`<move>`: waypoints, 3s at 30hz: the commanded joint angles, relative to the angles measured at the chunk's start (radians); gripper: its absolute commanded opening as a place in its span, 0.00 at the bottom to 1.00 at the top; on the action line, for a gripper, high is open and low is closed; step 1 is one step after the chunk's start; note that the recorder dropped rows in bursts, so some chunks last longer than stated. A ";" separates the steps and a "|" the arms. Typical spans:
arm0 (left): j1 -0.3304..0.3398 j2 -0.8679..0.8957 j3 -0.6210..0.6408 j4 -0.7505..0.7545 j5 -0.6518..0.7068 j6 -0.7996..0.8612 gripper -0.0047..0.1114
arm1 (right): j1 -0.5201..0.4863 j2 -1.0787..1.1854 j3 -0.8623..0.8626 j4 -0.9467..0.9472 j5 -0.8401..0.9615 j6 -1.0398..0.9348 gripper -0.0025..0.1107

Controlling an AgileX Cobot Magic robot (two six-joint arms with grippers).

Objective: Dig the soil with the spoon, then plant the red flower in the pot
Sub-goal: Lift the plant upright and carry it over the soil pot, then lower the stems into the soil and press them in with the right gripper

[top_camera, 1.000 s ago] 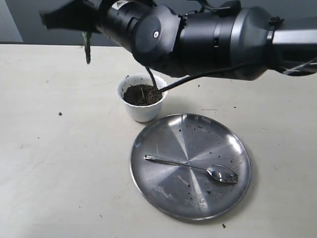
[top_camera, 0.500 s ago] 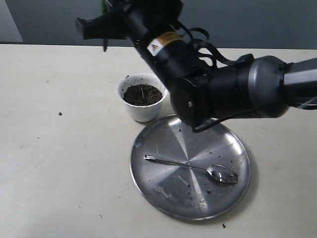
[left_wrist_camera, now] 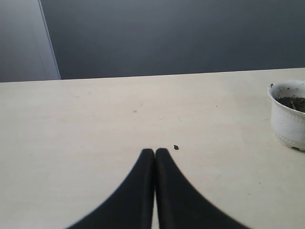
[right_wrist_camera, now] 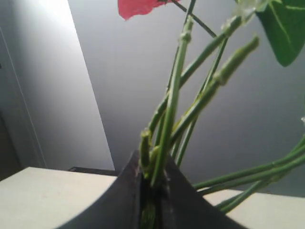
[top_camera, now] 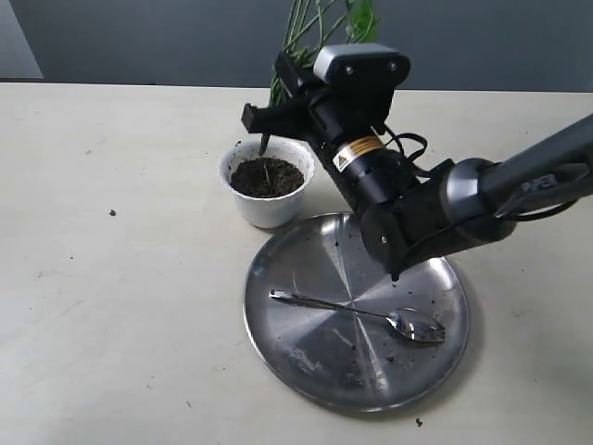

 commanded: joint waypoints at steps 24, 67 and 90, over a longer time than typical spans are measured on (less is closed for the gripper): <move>-0.004 0.005 -0.003 -0.003 -0.008 -0.001 0.05 | -0.005 0.195 -0.104 -0.129 -0.002 -0.154 0.02; -0.004 0.005 -0.003 -0.003 -0.008 -0.001 0.05 | -0.005 0.172 0.019 -0.295 0.110 0.068 0.02; -0.004 0.005 -0.003 -0.003 -0.008 -0.001 0.05 | -0.005 0.172 0.019 -0.293 0.034 0.061 0.27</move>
